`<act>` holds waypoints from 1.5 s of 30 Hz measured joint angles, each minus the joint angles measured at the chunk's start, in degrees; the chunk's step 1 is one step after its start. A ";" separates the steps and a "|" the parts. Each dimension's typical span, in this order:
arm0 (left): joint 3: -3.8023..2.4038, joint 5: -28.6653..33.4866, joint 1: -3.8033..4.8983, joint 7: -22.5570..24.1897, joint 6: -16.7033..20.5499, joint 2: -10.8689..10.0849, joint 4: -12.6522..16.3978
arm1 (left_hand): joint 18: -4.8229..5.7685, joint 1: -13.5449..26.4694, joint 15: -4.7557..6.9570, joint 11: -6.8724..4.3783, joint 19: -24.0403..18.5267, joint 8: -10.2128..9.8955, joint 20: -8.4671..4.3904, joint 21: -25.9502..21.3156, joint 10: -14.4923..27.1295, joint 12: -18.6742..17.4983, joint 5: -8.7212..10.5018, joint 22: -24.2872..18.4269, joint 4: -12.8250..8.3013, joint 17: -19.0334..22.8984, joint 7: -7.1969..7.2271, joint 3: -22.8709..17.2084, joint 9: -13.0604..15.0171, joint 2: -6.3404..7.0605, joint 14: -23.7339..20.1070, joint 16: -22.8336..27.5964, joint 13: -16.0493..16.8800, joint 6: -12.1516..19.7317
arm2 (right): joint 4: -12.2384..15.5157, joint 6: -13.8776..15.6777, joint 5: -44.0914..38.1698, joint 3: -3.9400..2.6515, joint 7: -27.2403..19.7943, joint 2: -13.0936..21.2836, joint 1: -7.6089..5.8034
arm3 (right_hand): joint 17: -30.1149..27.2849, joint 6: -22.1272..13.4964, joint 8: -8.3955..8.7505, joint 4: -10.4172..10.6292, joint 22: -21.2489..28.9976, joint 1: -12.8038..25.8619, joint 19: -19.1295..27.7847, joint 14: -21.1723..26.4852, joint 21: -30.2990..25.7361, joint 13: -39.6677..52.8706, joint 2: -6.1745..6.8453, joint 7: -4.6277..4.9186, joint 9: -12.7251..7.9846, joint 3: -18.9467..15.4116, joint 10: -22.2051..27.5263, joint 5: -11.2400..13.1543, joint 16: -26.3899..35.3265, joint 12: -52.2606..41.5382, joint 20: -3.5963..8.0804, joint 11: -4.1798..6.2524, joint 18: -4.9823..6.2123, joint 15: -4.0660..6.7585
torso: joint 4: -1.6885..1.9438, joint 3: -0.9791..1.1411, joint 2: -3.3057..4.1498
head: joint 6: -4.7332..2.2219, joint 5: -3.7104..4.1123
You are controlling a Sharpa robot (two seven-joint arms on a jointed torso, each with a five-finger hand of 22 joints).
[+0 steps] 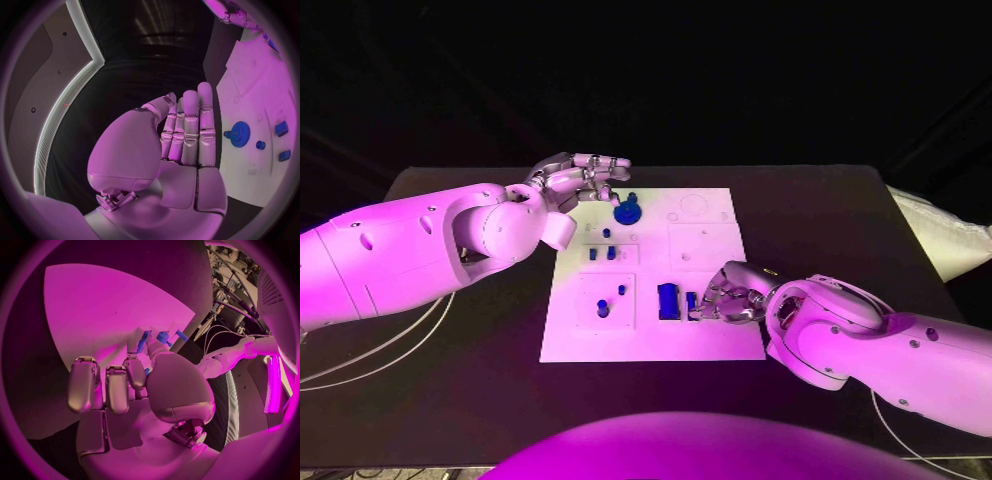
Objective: Assemble the parts on the task board
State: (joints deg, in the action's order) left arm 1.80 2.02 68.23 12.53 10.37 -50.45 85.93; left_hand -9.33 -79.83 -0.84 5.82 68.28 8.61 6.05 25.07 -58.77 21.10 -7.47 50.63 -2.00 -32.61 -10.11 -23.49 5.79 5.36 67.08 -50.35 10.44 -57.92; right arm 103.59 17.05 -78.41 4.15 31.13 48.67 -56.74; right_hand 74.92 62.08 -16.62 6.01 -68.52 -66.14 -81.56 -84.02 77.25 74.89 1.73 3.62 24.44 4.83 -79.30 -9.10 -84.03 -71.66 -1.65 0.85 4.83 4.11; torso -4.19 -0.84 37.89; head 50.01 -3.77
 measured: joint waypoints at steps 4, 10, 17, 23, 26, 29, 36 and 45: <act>0.00 0.00 0.00 0.00 -0.01 0.00 0.00 | 0.00 0.00 0.00 0.00 0.00 0.00 0.00 0.00 0.00 0.00 0.00 0.00 0.00 0.00 0.00 0.00 0.00 0.00 0.00 0.00 0.00 0.00 | 0.10 0.00 -0.01 0.00 -0.06 0.11 0.02 | 0.00 -0.03 0.00 0.01 0.00 0.00 0.00 0.00 0.00 -0.05 0.00 -0.03 0.00 -0.33 0.00 -0.25 0.00 0.00 0.00 0.00 0.00 0.00 | 0.00 -0.02 -0.02 | 0.00 0.03; 0.03 0.00 0.00 -0.01 -0.05 0.08 -0.33 | 0.00 0.00 0.00 0.00 0.00 0.00 0.00 0.00 0.00 0.00 0.00 0.00 0.00 0.00 0.00 0.00 0.00 0.00 0.00 0.00 0.00 0.00 | 0.53 0.11 2.65 0.05 -4.51 1.65 -0.53 | 0.00 -2.70 1.02 -0.35 1.33 -0.37 0.28 0.00 -0.71 -3.02 -0.38 0.72 -0.32 -1.30 2.37 -1.45 0.84 3.73 -0.23 -0.75 0.00 0.00 | -0.01 -0.05 -0.21 | 0.00 0.25; 0.27 0.00 -0.06 0.21 -0.42 0.83 -2.21 | 0.01 0.51 -0.59 0.43 -1.16 0.27 0.71 -1.47 1.46 0.00 0.00 -0.69 0.50 0.98 -0.11 0.50 -0.11 -0.30 -1.88 1.24 -0.41 0.52 | -3.97 -0.36 15.95 -0.03 -17.18 2.27 -4.85 | -2.66 -6.26 3.37 -1.90 10.08 -3.34 4.71 0.00 -6.84 -9.10 -1.10 2.72 -1.24 -2.23 8.26 -2.21 5.50 11.49 -1.42 -2.34 0.80 -1.26 | -0.05 -0.30 -1.20 | -0.92 0.99; 0.65 0.17 -0.75 0.94 -0.85 2.45 -5.38 | 0.00 1.91 -2.30 1.12 -8.82 0.61 2.27 -8.83 2.57 -1.48 0.00 -5.63 1.51 6.99 -0.11 1.83 -0.56 0.21 -8.58 12.21 -2.22 1.95 | -13.27 -0.41 34.28 -0.20 -28.99 0.82 -8.40 | -32.20 -9.27 5.56 -5.03 36.99 -7.06 17.01 7.21 -29.70 -27.44 -3.17 4.12 -2.20 -0.20 20.98 -2.21 32.99 33.26 -2.79 -3.94 5.35 -2.72 | 0.08 -0.93 -2.85 | -2.62 1.51; 0.78 0.39 -1.38 1.51 -0.84 3.39 -7.39 | 0.00 1.90 -3.64 1.58 -12.22 0.61 3.57 -13.19 2.12 -2.86 0.00 -9.33 2.16 10.54 -0.32 1.82 -0.73 0.22 -10.22 19.54 -3.51 2.36 | -17.69 -0.68 41.91 -0.37 -33.67 -0.84 -9.19 | -39.81 -10.25 6.44 -6.25 41.73 -8.18 19.31 10.98 -36.41 -33.45 -3.47 5.09 -2.91 1.10 23.07 -1.26 44.00 39.67 -3.93 -5.04 5.36 -3.84 | 0.21 -1.27 -3.89 | -3.78 1.56; 0.80 0.95 -1.97 2.40 -0.64 4.36 -9.51 | 0.01 1.89 -4.65 2.10 -15.63 0.61 5.37 -18.15 0.91 -5.23 0.00 -14.11 2.70 13.77 -0.12 1.42 -0.94 0.22 -10.88 26.76 -5.24 2.56 | -23.04 -1.36 49.23 -0.82 -38.35 -3.28 -9.66 | -43.99 -10.87 7.42 -6.94 46.46 -8.46 21.09 13.57 -43.56 -42.00 -3.44 5.79 -4.41 3.36 24.05 -0.33 53.07 47.66 -5.46 -6.07 5.35 -5.38 | 0.29 -1.58 -4.91 | -5.23 1.43; 0.81 2.86 -3.59 5.33 1.47 6.97 -14.47 | -0.79 1.89 -6.67 3.07 -20.36 -0.88 8.33 -21.30 -1.45 -11.03 0.00 -23.27 3.62 19.11 0.82 1.22 -1.44 0.22 -11.99 38.06 -6.77 1.62 | -34.87 -4.03 61.04 -1.93 -46.39 -9.10 -9.96 | -52.99 -9.85 11.02 -9.23 54.89 -8.46 27.81 22.96 -57.02 -56.37 -3.44 6.80 -8.90 8.65 21.94 1.43 68.78 57.45 -9.36 -8.19 5.35 -9.27 | 0.36 -1.81 -6.84 | -8.84 1.10; 0.81 5.04 -5.44 9.05 5.61 9.97 -17.98 | -0.97 1.89 -6.95 3.08 -21.91 -3.34 9.21 -21.30 -0.81 -15.15 0.00 -29.14 4.20 22.92 1.23 2.15 -1.91 0.22 -13.11 43.45 -6.84 2.04 | -44.54 -7.64 67.67 -2.51 -51.85 -13.38 -9.72 | -63.39 -8.44 12.88 -12.87 61.95 -5.99 24.80 20.94 -66.45 -69.52 -3.75 7.22 -14.20 12.78 19.79 2.25 78.12 62.87 -11.34 -9.44 5.35 -10.61 | 0.55 -1.22 -8.42 | -11.88 1.18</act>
State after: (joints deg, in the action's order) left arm 2.61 7.06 62.79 21.58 15.98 -40.48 67.95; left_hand -10.30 -77.94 -7.79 8.90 46.37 5.27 15.26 3.77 -59.57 5.96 -7.47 21.50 2.20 -9.69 -8.88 -21.34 3.88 5.58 53.97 -6.90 3.60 -55.88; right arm 59.04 9.40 -10.74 1.64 -20.73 35.29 -66.47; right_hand 11.53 53.64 -3.74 -6.85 -6.58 -72.13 -56.76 -63.09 10.79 5.37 -2.02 10.84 10.24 17.61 -59.51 -6.85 -5.91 -8.79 -12.99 -8.59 10.18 -6.50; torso -3.63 -2.06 29.48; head 38.13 -2.60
